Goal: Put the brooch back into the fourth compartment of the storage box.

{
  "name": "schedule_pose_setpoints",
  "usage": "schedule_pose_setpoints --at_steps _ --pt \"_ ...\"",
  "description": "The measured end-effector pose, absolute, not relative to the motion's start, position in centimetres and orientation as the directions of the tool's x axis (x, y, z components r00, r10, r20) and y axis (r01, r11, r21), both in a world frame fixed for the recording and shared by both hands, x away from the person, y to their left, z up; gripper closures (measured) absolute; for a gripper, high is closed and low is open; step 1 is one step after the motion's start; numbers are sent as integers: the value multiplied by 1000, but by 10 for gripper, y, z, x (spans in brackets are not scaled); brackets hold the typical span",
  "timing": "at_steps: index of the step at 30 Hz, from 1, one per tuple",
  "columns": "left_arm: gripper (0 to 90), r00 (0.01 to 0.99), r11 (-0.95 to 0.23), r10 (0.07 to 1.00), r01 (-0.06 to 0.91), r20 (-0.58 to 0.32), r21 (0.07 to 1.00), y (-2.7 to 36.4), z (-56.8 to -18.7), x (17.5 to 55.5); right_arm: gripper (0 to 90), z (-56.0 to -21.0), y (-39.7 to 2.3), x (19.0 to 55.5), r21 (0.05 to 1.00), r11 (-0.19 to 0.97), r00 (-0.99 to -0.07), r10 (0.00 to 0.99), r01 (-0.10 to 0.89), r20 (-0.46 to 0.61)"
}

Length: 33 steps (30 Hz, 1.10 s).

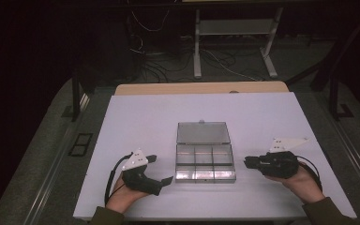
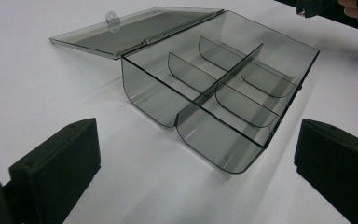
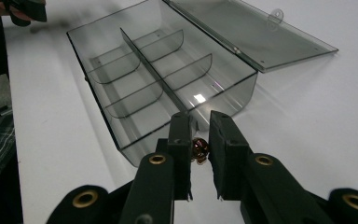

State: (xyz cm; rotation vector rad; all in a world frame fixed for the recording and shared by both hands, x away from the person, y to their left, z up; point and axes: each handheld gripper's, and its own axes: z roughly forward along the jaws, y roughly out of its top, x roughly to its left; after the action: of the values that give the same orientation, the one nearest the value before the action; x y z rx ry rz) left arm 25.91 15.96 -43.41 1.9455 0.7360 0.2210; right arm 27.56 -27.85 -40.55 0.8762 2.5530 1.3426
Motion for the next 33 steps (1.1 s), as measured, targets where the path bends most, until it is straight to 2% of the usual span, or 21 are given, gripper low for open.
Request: schedule_pose_setpoints --at_steps 33 --pt "0 801 -311 577 392 -156 866 159 -434 258 782 -400 -220 291 793 470 -874 462 387 152"
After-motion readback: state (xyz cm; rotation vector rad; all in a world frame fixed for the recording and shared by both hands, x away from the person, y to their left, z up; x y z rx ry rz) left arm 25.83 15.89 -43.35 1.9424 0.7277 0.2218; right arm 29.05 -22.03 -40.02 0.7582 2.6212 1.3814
